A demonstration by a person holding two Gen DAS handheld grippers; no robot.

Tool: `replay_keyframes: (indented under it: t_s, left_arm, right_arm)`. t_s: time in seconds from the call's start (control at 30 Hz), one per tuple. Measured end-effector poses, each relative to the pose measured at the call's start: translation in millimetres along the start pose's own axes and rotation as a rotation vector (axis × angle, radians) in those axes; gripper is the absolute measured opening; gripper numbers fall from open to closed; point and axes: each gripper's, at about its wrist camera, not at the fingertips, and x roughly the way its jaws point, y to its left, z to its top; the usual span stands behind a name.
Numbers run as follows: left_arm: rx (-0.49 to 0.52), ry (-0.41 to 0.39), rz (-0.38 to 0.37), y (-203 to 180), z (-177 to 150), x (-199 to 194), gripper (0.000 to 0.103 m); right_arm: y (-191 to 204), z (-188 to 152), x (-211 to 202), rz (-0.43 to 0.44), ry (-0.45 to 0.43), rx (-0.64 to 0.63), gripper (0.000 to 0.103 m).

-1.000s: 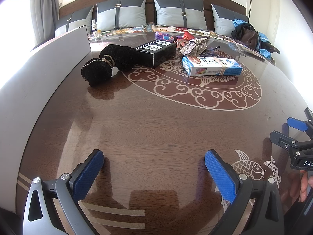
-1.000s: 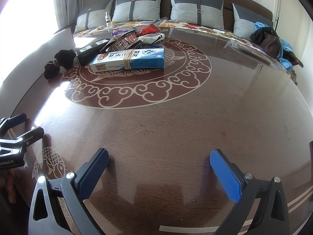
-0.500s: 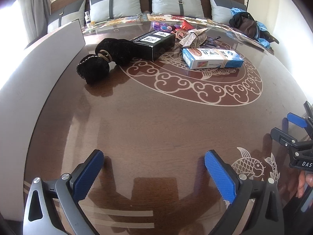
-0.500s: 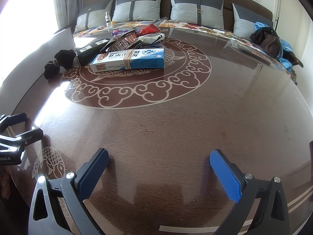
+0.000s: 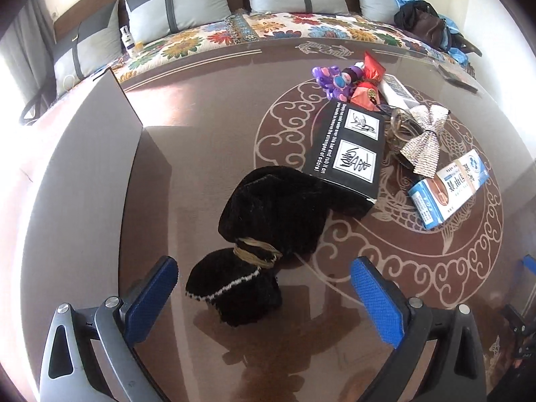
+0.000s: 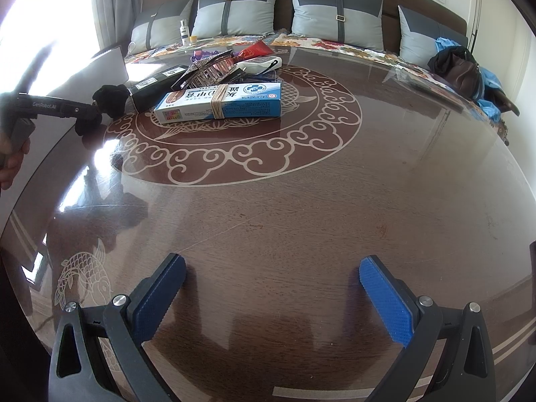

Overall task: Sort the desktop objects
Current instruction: 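Lower the left tool onto the black fuzzy knit item and close it, then hold the black knit item with the left tool while the right tool reaches for the nail cream box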

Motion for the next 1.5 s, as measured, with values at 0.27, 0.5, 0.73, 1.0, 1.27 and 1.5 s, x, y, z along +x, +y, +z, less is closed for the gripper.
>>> replay_keyframes:
  t_s: [0.27, 0.5, 0.73, 1.0, 1.27, 1.5]
  left_arm:
    - [-0.103, -0.051, 0.027, -1, 2, 18, 0.046]
    - [-0.234, -0.069, 0.030, -6, -60, -12, 0.044]
    - [-0.275, -0.095, 0.017, -23, -112, -37, 0.057]
    - [-0.202, -0.141, 0.079, -37, -119, -31, 0.093]
    - [-0.226, -0.137, 0.067, -30, -120, -25, 0.103]
    - [-0.226, -0.137, 0.067, -31, -120, -25, 0.103]
  right_arm:
    - [0, 0, 0, 0.000, 0.000, 0.000, 0.103]
    - [0, 0, 0, 0.000, 0.000, 0.000, 0.103]
    - [0, 0, 0, 0.000, 0.000, 0.000, 0.103]
    - [0, 1, 1, -0.002, 0.000, 0.000, 0.103]
    - [0, 1, 1, -0.002, 0.000, 0.000, 0.103]
    - [0, 1, 1, -0.002, 0.000, 0.000, 0.103]
